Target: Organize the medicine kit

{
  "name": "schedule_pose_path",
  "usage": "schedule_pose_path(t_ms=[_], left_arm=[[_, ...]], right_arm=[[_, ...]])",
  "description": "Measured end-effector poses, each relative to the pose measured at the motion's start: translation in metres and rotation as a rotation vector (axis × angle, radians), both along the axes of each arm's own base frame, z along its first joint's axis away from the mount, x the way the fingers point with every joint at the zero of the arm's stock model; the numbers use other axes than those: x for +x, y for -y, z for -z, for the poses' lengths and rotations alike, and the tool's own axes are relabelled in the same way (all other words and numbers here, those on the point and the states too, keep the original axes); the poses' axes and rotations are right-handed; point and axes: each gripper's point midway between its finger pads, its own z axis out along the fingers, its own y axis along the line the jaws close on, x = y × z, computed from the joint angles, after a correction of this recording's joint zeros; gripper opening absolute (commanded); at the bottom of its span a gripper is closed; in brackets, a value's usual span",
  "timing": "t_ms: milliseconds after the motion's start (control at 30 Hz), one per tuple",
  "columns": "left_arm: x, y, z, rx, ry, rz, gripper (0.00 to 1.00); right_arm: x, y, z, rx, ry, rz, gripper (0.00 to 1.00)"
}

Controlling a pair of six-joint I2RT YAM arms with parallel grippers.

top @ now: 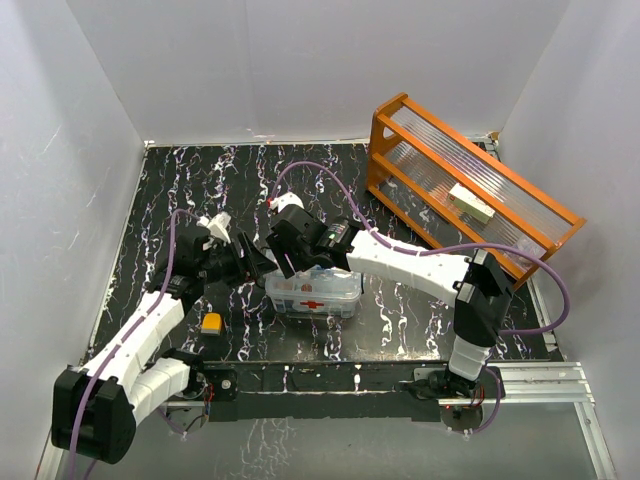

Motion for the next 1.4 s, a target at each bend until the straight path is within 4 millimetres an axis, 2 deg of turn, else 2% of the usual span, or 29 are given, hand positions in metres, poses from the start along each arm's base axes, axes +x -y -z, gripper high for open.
schedule_pose_path(t_ms=[233, 333, 600, 833, 1033, 1133, 1233, 1400], left_arm=[[-0.017, 0.008, -0.001, -0.022, -0.029, 0.105, 0.6], [-0.022, 0.008, -0.001, -0.017, -0.04, 0.127, 0.55], [-0.026, 0.005, -0.003, 0.027, -0.028, 0.171, 0.4], [-0.026, 0.004, -0.004, 0.058, -0.021, 0.208, 0.31], [-0.027, 0.004, -0.006, 0.07, -0.006, 0.234, 0.27], [-0.027, 0.004, -0.008, 0.075, 0.003, 0.243, 0.27], [-0.027, 0.003, -0.008, 0.079, 0.007, 0.248, 0.32], [-0.029, 0.001, -0.014, 0.096, -0.001, 0.253, 0.52]], right_arm=[[0.001, -0.001, 0.0, 0.01, 0.001, 0.007, 0.62], [0.002, -0.001, 0.001, 0.012, -0.001, 0.01, 0.62], [0.002, -0.001, 0.001, 0.017, -0.004, 0.014, 0.62], [0.003, -0.002, 0.002, 0.026, -0.007, 0.022, 0.62], [0.004, -0.002, 0.002, 0.035, -0.006, 0.028, 0.62], [0.004, -0.002, 0.002, 0.037, -0.005, 0.028, 0.62], [0.004, -0.002, 0.001, 0.041, -0.005, 0.032, 0.62], [0.006, -0.001, -0.001, 0.061, -0.01, 0.055, 0.62]])
